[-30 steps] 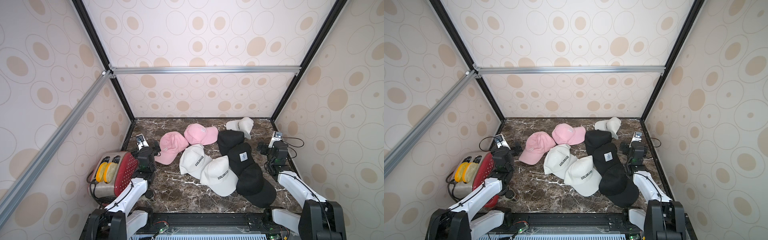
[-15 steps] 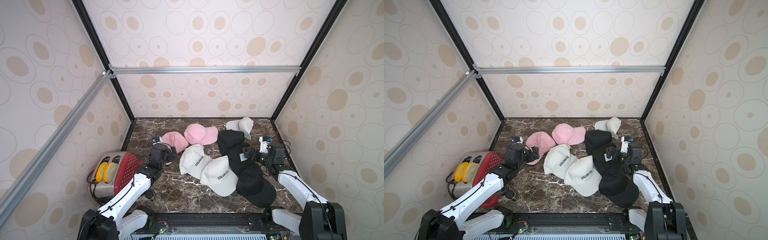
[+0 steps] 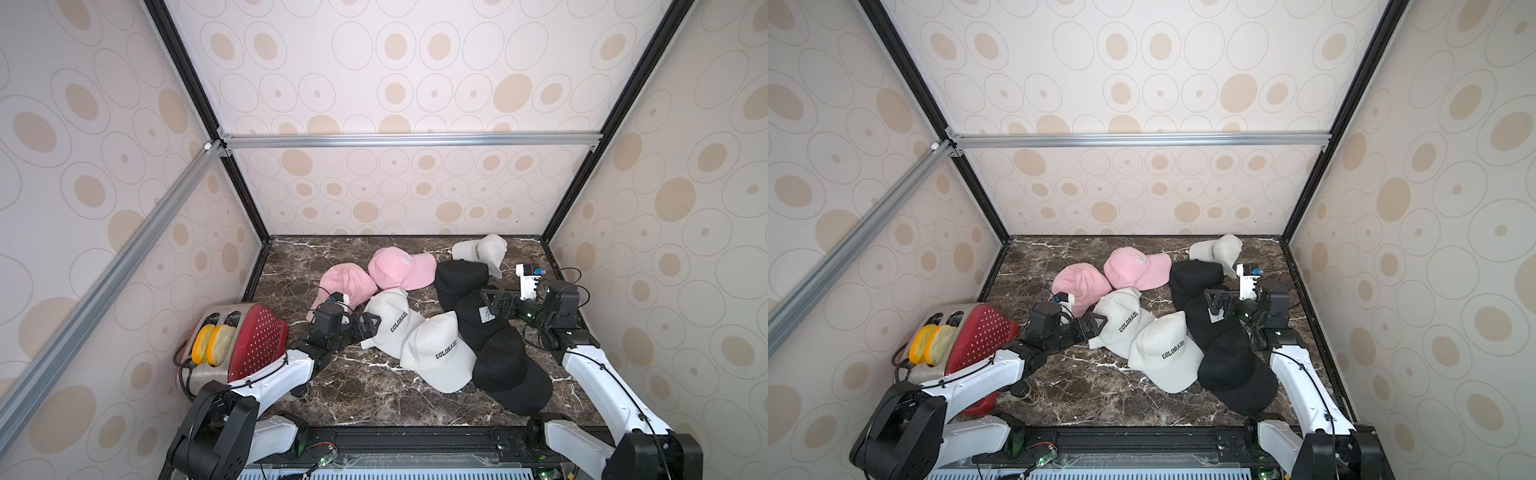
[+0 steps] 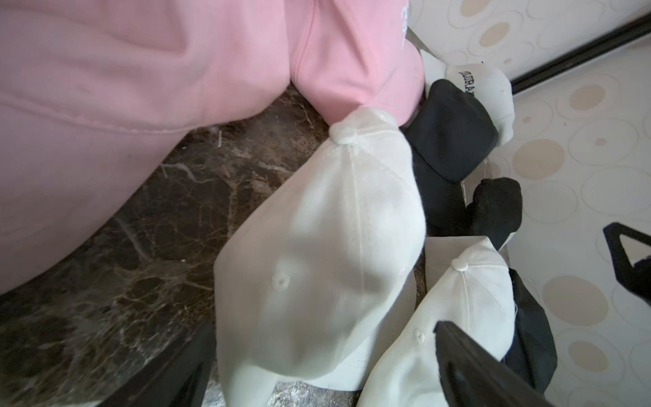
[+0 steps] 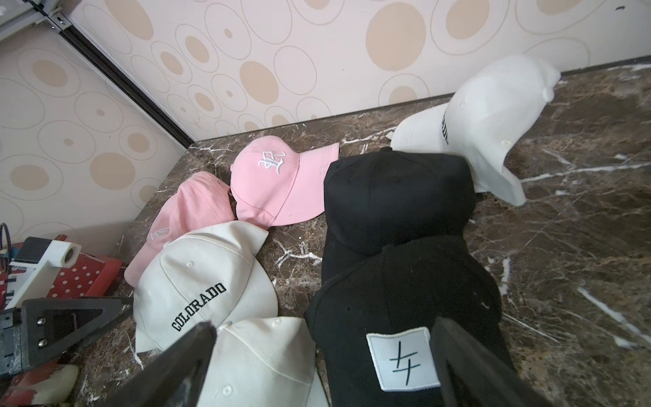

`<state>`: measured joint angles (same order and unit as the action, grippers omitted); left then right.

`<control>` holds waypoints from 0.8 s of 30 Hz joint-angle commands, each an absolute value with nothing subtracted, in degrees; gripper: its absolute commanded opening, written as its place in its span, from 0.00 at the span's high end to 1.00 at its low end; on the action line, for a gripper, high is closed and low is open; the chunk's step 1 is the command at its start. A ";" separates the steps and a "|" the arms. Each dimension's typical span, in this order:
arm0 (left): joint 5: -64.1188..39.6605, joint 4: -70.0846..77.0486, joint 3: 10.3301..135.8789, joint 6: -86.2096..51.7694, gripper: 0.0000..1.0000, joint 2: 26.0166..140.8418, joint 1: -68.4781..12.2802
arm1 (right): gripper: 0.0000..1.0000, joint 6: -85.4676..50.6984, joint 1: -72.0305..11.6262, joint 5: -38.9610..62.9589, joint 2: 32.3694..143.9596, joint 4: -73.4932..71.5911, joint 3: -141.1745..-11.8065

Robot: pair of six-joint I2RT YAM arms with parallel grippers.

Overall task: Stack the baseball caps by color
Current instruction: Pick up the baseball cap from the center of the board.

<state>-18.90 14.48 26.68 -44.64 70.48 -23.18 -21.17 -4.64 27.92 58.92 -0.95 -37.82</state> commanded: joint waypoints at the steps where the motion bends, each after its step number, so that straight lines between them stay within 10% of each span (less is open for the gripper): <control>1: -19.72 22.11 26.99 -39.96 0.01 71.57 -23.50 | 0.00 -19.82 -5.21 27.30 58.80 -0.43 -37.34; 13: -23.90 35.99 23.03 -41.34 0.03 79.86 -23.25 | 0.00 -18.39 -8.19 28.39 62.73 1.26 -40.64; 24: -24.33 38.54 22.58 -39.40 0.48 81.01 -23.29 | 0.00 -16.12 -11.35 27.15 63.18 3.00 -42.51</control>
